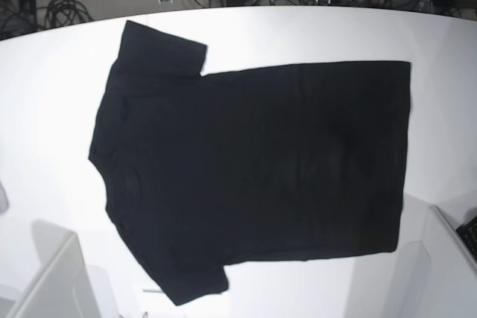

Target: Fold the T-shirt properly

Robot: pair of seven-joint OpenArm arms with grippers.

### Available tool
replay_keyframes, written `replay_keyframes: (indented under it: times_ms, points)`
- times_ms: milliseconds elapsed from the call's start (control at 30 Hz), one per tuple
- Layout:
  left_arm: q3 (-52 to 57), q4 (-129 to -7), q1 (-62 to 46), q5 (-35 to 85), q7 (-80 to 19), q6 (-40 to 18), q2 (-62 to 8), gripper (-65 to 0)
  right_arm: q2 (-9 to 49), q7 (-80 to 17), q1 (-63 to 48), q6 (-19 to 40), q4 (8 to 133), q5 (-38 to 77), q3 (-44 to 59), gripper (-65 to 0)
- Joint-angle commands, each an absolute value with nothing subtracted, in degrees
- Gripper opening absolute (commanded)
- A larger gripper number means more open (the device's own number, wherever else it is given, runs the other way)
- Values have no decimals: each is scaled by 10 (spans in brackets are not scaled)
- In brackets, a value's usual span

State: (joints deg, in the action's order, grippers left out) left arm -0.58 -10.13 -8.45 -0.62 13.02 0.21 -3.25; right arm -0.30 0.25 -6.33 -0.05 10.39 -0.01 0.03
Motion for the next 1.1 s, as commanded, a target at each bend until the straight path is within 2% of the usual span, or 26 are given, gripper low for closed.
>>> replay_keyframes:
  times_ms: [0,100,267,333,367,467,667,933,1067]
  points:
    - [-7,-101,-92,-7,131,4,-31,-252,-2,4,-64,-4,105,-1,-1,-650]
    - [-7,-100,-92,-7,131,4,-31,-329,-2,4,-61,-4,105,-2,-1,-650]
    - [-7,-100,-95,-3,128,4,-33,-550,6,5,-62,-4,105,-2,-1,-650]
    - [-7,-100,-92,-5,95,4,-33,-635,7,7,-62,-4,105,-2,-1,-650]
    - [-7,-101,-91,-6,73,4,-33,-650,7,16,-62,-4,105,-2,-1,-650]
    - [-5,-106,-89,-7,29,4,-33,-650,8,47,-65,-4,105,-2,-1,-650]
    - [-6,-106,-87,-3,30,4,-33,-650,8,52,-73,-4,105,-2,-1,-650]
    - [-7,-105,-105,-7,104,4,-33,-650,9,54,-82,-4,106,0,1,-650]
    - [-7,-134,-128,-7,105,4,-34,-650,9,54,-122,-4,162,1,2,-650]
